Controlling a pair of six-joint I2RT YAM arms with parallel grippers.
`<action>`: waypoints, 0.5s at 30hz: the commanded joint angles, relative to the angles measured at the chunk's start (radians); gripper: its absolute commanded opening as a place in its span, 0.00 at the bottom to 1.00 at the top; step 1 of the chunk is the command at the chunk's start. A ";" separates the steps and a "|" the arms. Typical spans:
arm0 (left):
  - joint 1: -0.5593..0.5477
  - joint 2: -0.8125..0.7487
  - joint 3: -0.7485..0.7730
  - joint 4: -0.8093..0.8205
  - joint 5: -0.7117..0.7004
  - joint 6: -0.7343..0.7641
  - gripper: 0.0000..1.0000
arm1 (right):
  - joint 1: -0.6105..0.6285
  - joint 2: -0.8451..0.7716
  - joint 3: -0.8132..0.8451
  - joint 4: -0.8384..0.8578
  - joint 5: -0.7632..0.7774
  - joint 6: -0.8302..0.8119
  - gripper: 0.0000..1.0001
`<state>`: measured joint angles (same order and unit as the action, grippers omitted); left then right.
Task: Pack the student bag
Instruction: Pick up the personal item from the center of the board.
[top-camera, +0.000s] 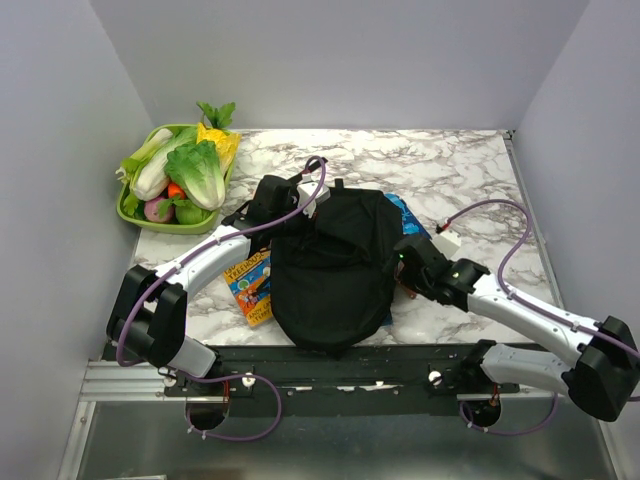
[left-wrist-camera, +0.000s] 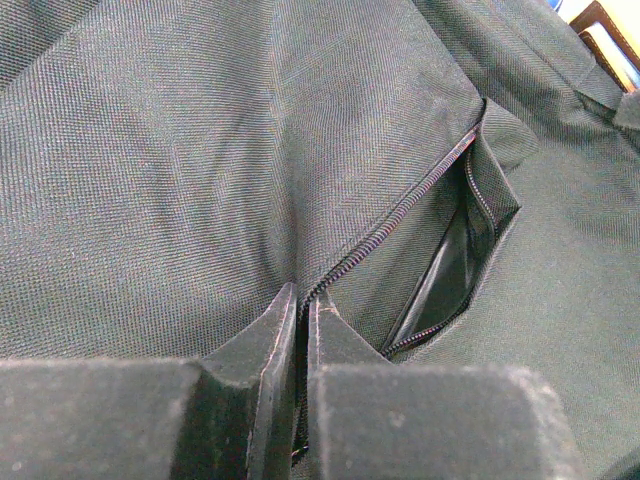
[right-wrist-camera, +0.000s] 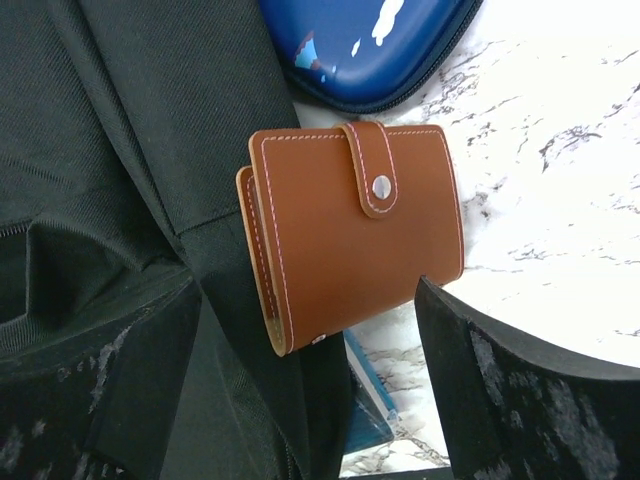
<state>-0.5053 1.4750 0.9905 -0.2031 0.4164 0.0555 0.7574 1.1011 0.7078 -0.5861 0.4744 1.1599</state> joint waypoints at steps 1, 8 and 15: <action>0.001 -0.030 -0.006 0.008 0.001 0.000 0.13 | -0.026 0.019 0.005 0.022 0.033 0.011 0.95; 0.001 -0.028 -0.004 0.010 0.005 -0.003 0.13 | -0.088 0.052 -0.024 0.041 0.003 -0.002 0.91; 0.001 -0.027 0.004 0.002 0.005 -0.003 0.13 | -0.142 0.071 -0.057 0.112 -0.056 -0.029 0.85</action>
<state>-0.5053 1.4750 0.9905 -0.2035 0.4168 0.0551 0.6369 1.1580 0.6796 -0.5175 0.4458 1.1461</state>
